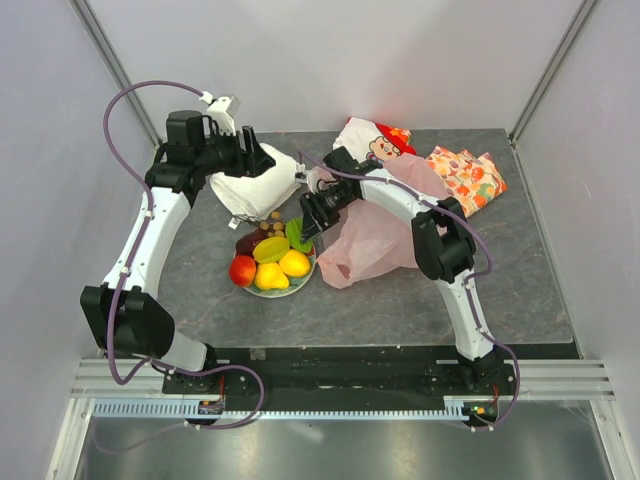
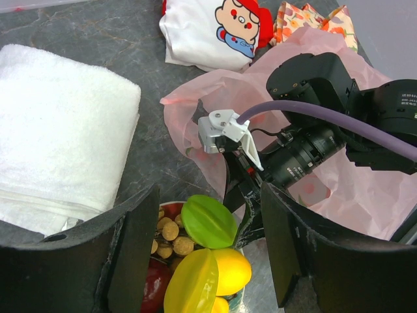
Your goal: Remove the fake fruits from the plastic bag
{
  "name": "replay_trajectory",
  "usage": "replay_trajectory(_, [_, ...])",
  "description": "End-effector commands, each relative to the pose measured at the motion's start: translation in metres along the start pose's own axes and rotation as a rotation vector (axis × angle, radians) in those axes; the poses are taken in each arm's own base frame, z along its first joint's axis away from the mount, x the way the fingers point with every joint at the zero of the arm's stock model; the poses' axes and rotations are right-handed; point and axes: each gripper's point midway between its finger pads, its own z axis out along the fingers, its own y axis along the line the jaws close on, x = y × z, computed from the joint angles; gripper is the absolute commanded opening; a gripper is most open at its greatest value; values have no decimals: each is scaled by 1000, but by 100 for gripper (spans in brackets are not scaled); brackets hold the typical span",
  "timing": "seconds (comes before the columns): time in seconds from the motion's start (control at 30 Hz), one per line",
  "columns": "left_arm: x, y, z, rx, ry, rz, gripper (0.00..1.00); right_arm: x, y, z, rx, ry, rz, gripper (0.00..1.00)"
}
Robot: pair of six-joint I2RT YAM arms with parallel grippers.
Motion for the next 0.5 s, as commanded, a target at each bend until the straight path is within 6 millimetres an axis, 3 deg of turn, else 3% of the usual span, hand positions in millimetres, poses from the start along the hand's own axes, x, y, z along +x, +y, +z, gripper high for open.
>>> replay_trajectory(0.0, [-3, 0, 1, 1, -13, 27, 70, 6, -6, 6, -11, 10, -5, 74])
replay_trajectory(0.07, [-2, 0, 1, 2, -10, 27, 70, 6, -10, 6, 11, 11, -8, 79])
replay_trajectory(0.1, [-1, 1, 1, 2, -8, 28, 70, 7, -14, 6, 35, 14, -8, 98])
replay_trajectory(0.47, [0, 1, 5, 12, -3, 20, 70, 3, -21, -3, 88, 7, -33, 98])
